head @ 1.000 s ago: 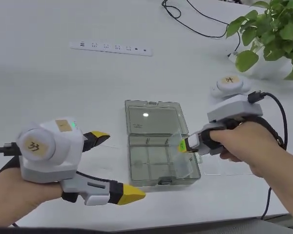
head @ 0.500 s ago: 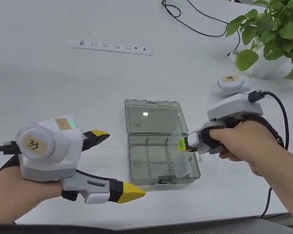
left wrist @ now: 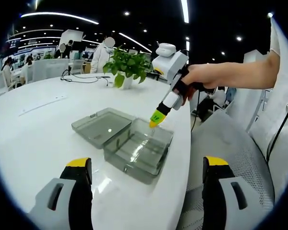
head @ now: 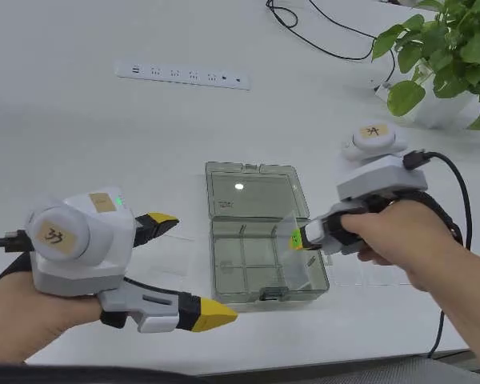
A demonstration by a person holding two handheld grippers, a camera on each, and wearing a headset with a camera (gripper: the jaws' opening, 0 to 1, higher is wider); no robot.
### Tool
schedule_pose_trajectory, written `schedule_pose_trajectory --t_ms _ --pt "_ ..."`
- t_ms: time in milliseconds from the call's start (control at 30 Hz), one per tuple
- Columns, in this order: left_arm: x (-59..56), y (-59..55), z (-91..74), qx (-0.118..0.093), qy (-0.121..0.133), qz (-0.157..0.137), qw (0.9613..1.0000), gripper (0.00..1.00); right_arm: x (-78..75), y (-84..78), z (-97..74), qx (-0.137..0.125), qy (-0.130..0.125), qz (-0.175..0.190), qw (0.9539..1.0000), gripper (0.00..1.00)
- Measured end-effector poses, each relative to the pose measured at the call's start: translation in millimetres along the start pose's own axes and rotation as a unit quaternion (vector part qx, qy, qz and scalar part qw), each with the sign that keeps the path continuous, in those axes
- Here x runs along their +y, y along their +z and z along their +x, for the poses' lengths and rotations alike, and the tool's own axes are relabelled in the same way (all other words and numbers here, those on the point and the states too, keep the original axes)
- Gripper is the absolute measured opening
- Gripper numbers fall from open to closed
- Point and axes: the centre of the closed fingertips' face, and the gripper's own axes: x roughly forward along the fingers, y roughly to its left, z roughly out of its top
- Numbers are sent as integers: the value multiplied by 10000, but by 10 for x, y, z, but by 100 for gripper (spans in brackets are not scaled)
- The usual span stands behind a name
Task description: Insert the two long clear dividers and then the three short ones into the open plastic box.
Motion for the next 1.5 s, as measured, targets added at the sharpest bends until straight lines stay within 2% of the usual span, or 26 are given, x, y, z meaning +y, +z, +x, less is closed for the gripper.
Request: schedule_pose_trajectory --t_ms 400,567,867,1033,1167,1333,1500 --pt "19 -29 -3 32 10 27 10000 100 20 -41 145 -30 223 -45 9997 9" --pt "15 -75 7 117 -29 48 9999 100 8 -57 196 -46 301 16 9995 9" --pt "29 -86 10 143 6 30 9999 100 63 -104 219 -30 387 47 9992 9" --pt "49 -84 3 136 70 1 9999 100 33 -69 240 -86 506 2 9987 10" --pt "49 -76 -8 138 128 -14 9998 100 50 -81 223 -141 638 13 9979 10" --pt "35 -63 -25 151 211 -60 9996 100 128 -120 140 -292 947 144 9950 14" --pt "21 -46 -36 188 304 -83 9993 100 157 -102 23 -486 1127 -30 9924 17"
